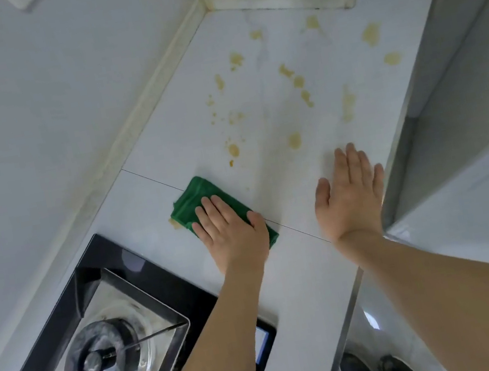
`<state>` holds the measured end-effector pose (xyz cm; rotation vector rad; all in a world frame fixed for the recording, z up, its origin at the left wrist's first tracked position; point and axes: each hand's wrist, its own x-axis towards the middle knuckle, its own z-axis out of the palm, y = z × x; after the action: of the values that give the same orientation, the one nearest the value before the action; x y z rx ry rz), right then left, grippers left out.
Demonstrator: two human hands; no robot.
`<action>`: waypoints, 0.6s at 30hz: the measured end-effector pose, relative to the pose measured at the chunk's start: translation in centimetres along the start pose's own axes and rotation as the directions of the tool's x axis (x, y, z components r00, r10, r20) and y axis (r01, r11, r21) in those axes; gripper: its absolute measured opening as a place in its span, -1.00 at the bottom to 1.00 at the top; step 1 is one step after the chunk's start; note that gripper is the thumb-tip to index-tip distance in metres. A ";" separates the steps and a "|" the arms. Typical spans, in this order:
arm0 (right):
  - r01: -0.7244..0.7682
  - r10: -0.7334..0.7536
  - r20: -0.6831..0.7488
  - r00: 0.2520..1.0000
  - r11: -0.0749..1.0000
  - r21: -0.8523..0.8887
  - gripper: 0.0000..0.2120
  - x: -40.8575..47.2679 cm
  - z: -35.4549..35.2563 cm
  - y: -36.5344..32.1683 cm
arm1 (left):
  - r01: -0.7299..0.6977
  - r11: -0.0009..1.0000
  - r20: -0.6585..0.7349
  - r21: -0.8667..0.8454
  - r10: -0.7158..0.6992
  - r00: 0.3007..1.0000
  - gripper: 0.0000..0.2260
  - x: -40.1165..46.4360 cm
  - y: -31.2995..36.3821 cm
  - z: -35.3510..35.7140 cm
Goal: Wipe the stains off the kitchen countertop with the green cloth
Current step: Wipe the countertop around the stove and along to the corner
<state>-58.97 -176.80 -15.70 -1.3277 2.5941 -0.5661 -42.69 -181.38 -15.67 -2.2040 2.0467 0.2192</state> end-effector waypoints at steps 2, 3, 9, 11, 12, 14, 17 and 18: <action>-0.265 0.264 0.066 0.962 0.964 0.004 -0.38 0.4 -0.8 1.0 | 0.042 0.999 0.009 -0.034 -0.042 0.999 -0.32 -1.4 1.3 0.0; -0.393 0.388 0.109 0.915 0.919 0.031 -0.36 0.8 -1.0 1.3 | 0.065 0.997 0.013 -0.046 -0.065 0.998 -0.32 -1.8 1.9 0.0; -0.663 0.667 0.048 0.744 0.727 0.180 -0.36 2.3 0.5 0.1 | 0.128 0.991 -0.029 -0.031 -0.129 0.991 -0.28 0.0 2.4 0.2; -0.674 0.686 -0.009 0.728 0.717 0.176 -0.37 2.8 1.1 -0.1 | 0.160 0.986 -0.049 -0.045 -0.162 0.986 -0.28 2.8 3.1 0.0; -0.680 0.692 -0.023 0.721 0.714 0.168 -0.37 2.6 1.3 -0.1 | 0.184 0.982 -0.043 -0.051 -0.187 0.982 -0.28 4.3 3.3 -0.3; -0.679 0.690 -0.054 0.722 0.720 0.143 -0.37 2.7 2.0 0.2 | 0.213 0.974 -0.048 -0.072 -0.217 0.975 -0.28 7.5 4.2 -0.8; -0.692 0.701 -0.075 0.710 0.713 0.114 -0.37 2.9 2.5 0.4 | 0.234 0.970 -0.056 -0.073 -0.238 0.970 -0.28 10.6 5.3 -1.3; -0.694 0.703 -0.079 0.707 0.711 0.111 -0.37 2.9 2.6 0.4 | 0.233 0.970 -0.060 -0.070 -0.238 0.970 -0.29 11.2 5.5 -1.4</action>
<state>-60.10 -179.58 -18.15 -0.1987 2.8393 -0.5851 -47.35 -193.01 -16.37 -2.4993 1.8095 0.1874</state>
